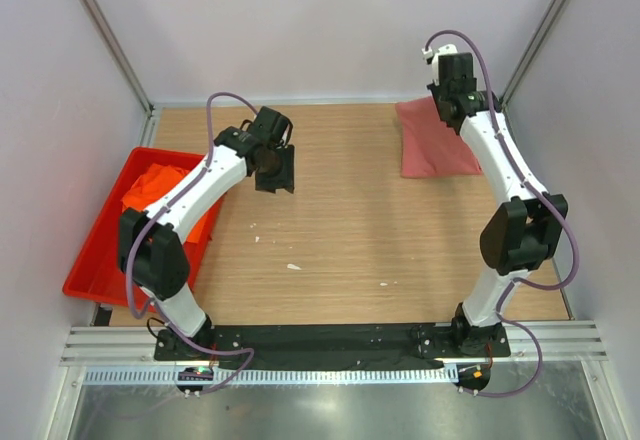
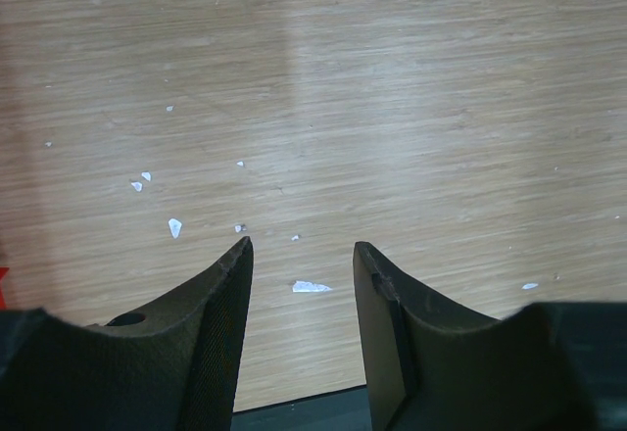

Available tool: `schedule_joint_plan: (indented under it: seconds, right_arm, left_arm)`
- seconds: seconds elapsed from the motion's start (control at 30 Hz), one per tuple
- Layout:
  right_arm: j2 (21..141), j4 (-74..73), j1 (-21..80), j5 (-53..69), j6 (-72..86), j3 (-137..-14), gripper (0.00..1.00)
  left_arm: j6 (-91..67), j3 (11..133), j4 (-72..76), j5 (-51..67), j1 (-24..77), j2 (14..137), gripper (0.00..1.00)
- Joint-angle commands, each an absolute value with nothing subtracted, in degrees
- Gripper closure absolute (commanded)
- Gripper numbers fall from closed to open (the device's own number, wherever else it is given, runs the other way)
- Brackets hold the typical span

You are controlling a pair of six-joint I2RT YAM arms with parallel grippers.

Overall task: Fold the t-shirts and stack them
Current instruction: Neatly place the folded tshirt to the corner

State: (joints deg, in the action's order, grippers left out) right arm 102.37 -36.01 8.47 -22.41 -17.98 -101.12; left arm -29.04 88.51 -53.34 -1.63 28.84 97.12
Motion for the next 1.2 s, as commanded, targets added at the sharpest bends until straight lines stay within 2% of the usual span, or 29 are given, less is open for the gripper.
schedule_joint_plan:
  seconds: [0.0,0.57,0.87,1.17]
  right_arm:
    - [100.5,-31.5,7.6,-25.1,-22.6,-106.4,0.99]
    - [106.8,-37.5,0.7,-18.9,-20.8,-117.0,0.99]
    - [111.8,-31.5,-4.9,-14.2,-20.9,-118.7,0.99]
    - [121.8,-28.0,-8.1,-12.5,-22.1,-123.7,0.99]
  left_arm:
    - [-27.9,88.0,-51.8,-0.5,28.7,94.0,0.53]
    - [-27.2,88.7,-52.3,-0.8,28.7,94.5,0.53]
    - [-27.0,88.6,-52.4,-1.2,28.7,95.0,0.53]
    - [-26.8,88.9,-52.8,-1.2,28.7,96.4,0.53]
